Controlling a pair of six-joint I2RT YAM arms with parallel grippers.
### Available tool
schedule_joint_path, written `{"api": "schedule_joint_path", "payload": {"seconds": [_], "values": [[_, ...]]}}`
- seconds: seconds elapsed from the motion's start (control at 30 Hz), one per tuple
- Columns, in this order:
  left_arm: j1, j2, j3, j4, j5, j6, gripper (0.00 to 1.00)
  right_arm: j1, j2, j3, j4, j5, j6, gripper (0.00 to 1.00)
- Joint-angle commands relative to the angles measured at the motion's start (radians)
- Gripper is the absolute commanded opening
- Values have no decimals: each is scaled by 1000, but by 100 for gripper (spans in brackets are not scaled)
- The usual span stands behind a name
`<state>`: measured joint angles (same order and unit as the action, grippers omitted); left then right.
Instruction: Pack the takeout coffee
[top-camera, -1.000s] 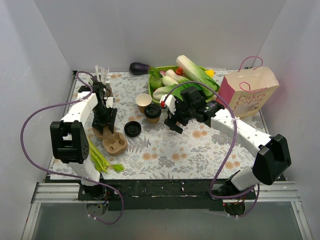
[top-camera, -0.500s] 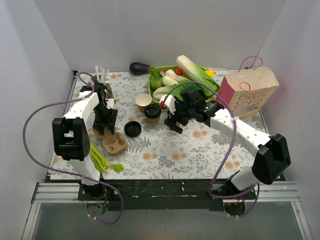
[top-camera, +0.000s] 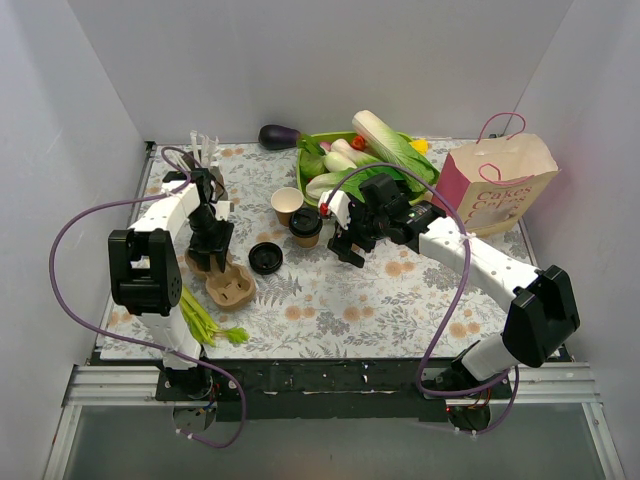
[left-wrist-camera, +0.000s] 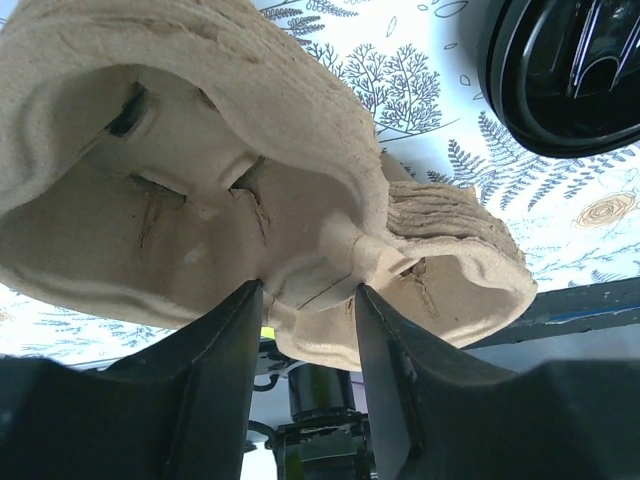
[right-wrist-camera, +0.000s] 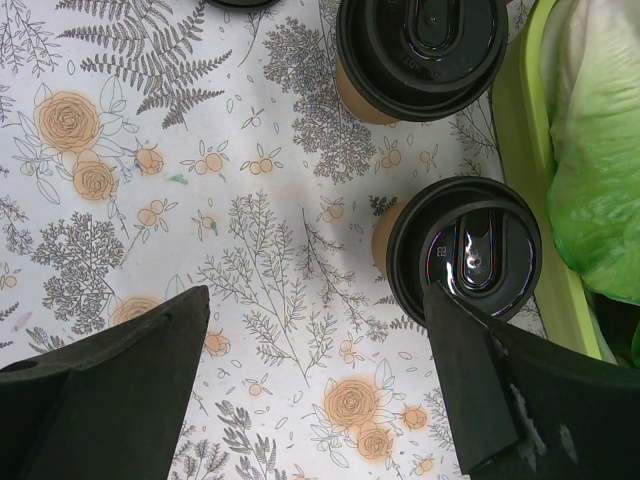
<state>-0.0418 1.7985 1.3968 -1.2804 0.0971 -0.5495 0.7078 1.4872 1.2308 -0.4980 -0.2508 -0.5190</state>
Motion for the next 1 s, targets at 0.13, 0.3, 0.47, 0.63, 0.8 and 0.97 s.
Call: {"api": "schedule_joint_path", "payload": {"seconds": [0.13, 0.3, 0.47, 0.63, 0.8, 0.97], "values": [[5, -5, 48, -66, 52, 100, 28, -2, 1, 27, 38, -19, 2, 95], [5, -11, 80, -63, 73, 135, 13, -2, -5, 16, 42, -19, 2, 95], [5, -17, 116, -71, 67, 183, 35, -2, -13, 7, 44, -18, 1, 95], [5, -39, 105, -62, 111, 253, 55, -2, -13, 6, 44, -16, 0, 95], [3, -36, 67, -43, 127, 283, 62, -2, -5, 15, 39, -18, -1, 95], [3, -36, 33, -17, 135, 295, 63, -2, -2, 18, 33, -15, -3, 95]]}}
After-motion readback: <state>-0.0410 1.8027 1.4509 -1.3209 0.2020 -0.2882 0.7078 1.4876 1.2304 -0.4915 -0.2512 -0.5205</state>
